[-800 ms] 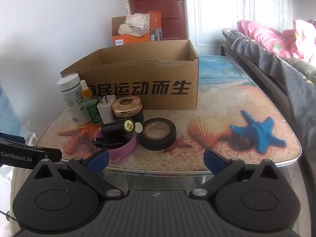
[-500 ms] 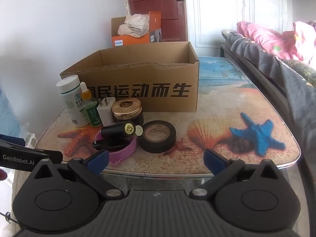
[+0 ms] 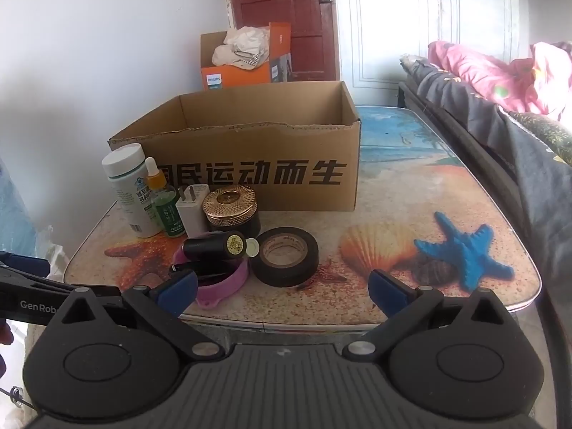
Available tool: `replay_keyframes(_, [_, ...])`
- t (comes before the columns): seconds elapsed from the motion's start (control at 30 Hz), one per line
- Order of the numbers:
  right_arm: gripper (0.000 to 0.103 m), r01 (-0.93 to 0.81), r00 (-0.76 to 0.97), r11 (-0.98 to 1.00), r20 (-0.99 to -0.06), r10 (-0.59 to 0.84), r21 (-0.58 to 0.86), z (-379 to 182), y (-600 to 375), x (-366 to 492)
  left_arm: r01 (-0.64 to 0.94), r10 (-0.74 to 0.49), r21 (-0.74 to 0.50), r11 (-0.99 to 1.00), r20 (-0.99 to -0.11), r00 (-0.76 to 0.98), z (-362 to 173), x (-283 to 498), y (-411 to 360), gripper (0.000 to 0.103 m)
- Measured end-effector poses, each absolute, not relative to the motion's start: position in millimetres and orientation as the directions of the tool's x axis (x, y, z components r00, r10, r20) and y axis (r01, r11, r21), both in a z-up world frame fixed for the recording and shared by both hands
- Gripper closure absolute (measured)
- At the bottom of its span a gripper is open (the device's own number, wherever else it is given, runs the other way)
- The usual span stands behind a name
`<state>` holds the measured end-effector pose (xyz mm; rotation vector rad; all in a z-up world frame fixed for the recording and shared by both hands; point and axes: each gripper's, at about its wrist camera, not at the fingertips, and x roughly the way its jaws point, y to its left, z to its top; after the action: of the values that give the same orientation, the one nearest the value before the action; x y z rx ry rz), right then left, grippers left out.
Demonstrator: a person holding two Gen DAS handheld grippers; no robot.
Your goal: Organize rigid objects
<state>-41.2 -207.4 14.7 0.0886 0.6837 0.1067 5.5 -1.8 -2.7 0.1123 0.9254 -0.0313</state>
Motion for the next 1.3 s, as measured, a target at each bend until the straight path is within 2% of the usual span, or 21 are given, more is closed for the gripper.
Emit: replay_keyframes(1.3, [0.000,-0.085,0.755,0.987,-0.637,0.154,0.138,13.2,-203.4,-43.4,0.068,0.037,0.097,0.993,-0.800,0.599,-4.4,2.9,-1.3,0.000])
